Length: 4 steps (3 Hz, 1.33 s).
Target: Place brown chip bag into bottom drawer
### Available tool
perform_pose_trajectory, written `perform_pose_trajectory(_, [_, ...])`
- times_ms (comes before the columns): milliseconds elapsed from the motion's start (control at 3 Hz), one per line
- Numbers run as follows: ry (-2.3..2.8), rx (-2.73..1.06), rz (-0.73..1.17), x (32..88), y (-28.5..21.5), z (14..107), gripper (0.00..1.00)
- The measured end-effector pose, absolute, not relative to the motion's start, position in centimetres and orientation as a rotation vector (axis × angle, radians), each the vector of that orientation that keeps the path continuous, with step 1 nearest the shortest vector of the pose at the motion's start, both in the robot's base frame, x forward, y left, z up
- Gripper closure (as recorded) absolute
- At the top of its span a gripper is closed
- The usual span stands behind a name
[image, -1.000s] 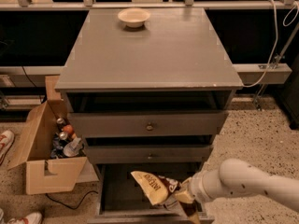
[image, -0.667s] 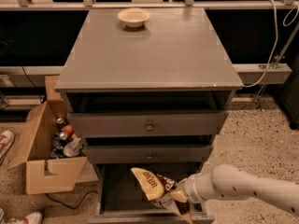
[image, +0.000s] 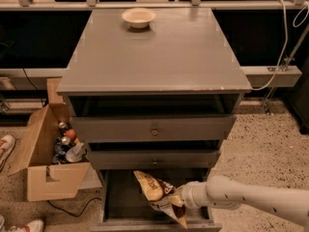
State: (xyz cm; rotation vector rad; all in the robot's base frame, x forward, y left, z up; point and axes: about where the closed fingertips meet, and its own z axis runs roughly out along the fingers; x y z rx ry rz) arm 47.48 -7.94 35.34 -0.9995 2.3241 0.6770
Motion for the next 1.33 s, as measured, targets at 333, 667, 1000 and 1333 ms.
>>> perform_pose_trajectory(333, [2.336,-0.985,0.689,48.5,-6.7,32.3,0.81])
perform_pose_trajectory(667, [2.348,-0.972,0.701,49.2,-6.1,29.8,0.58])
perform_pose_trajectory(1000, [2.363,-0.948,0.705,49.9,-6.0,28.1,0.34])
perform_pose_trajectory(1333, [2.354,-0.897,0.726,50.6,-6.6,27.7,0.11])
